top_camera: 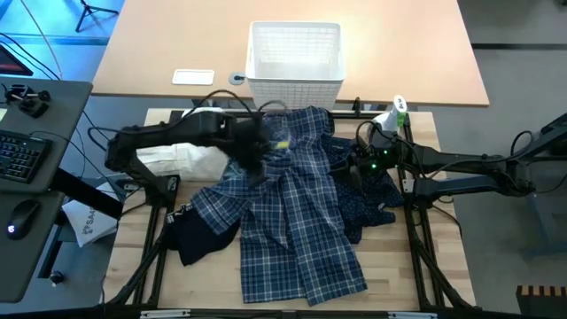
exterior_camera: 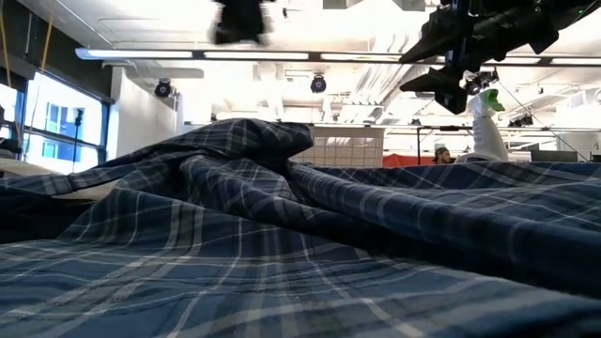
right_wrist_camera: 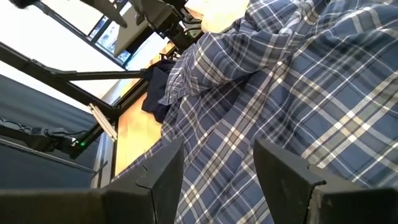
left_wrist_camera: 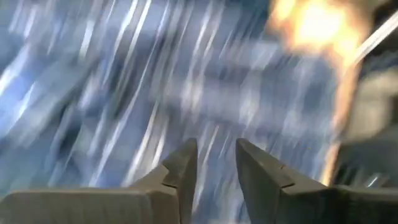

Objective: Fold Laundry from Bin
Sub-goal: Fold the checkered blue polo

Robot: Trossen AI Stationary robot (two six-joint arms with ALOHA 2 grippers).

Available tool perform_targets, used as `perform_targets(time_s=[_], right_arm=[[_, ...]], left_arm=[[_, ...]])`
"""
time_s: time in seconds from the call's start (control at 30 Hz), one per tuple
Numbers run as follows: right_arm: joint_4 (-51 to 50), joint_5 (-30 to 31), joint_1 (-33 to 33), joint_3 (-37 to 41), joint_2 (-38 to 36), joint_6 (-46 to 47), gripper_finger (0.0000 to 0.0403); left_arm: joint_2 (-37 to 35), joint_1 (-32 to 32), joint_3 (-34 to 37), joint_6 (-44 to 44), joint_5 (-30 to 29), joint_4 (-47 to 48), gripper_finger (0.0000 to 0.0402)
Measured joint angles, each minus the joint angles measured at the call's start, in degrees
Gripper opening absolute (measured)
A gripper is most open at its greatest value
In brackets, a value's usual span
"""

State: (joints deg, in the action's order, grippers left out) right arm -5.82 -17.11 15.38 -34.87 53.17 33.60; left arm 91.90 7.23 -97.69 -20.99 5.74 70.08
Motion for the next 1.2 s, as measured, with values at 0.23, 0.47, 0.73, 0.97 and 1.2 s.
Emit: perform_targets(time_s=[0.23, 0.47, 0.73, 0.97, 1.2], right_arm=[[0.0, 1.4, 0.0, 0.0, 0.0, -5.3, 0.0188], [0.0, 2.1, 0.0, 0.0, 0.0, -6.7, 0.0188], [0.0, -0.6, 0.0, 0.0, 0.0, -6.3, 0.0188], [0.0, -0.7, 0.0, 0.0, 0.0, -4.2, 0.0188], [0.1, 0.3, 0.0, 0.0, 0.0, -3.4, 0.0188]], left_arm=[[-2.6, -6.2, 3.4, -12.7, -3.3, 18.0, 0.0103], [-5.6, -2.6, 23.7, -24.8, 3.8, 15.6, 0.0192], [-5.5, 4.2, 43.9, -20.5, -1.2, 12.4, 0.0274], [-5.5, 6.4, 52.0, -12.5, 9.1, -4.6, 0.0275], [-5.6, 7.1, 52.4, -5.8, 8.7, -4.9, 0.0162]])
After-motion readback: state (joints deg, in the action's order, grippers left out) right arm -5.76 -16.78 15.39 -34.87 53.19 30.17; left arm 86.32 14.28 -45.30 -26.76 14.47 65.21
